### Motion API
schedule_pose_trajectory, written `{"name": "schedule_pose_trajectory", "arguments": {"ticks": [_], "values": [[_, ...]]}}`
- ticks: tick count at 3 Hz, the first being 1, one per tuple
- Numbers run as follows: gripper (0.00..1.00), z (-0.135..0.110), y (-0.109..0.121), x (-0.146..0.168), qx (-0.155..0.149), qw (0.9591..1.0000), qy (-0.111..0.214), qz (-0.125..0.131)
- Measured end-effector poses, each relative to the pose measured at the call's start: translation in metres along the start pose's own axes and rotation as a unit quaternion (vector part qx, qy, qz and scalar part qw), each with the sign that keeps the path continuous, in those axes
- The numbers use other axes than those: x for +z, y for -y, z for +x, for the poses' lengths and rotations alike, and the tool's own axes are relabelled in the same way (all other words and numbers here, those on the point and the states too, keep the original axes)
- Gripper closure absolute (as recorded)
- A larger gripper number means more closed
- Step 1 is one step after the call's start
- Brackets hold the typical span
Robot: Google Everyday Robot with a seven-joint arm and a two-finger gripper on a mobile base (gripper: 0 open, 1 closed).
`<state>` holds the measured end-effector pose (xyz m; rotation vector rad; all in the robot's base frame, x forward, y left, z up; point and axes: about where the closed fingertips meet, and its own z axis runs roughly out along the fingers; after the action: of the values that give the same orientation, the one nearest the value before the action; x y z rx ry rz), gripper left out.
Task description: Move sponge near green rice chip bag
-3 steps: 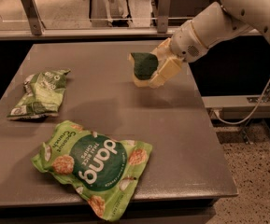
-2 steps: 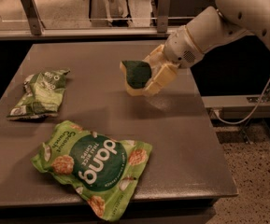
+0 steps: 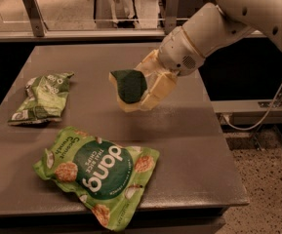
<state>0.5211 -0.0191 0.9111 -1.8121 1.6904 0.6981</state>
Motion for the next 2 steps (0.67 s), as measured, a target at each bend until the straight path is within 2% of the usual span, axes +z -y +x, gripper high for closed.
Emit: {"name": "schedule_pose_trajectory", "arguments": {"ticks": [1, 2], "values": [[1.00, -0.0167, -0.0199, 0.0046, -0.022, 0.9996, 0.004, -0.018], [1.00, -0.0168, -0.0199, 0.0047, -0.022, 0.9996, 0.004, -0.018]]}}
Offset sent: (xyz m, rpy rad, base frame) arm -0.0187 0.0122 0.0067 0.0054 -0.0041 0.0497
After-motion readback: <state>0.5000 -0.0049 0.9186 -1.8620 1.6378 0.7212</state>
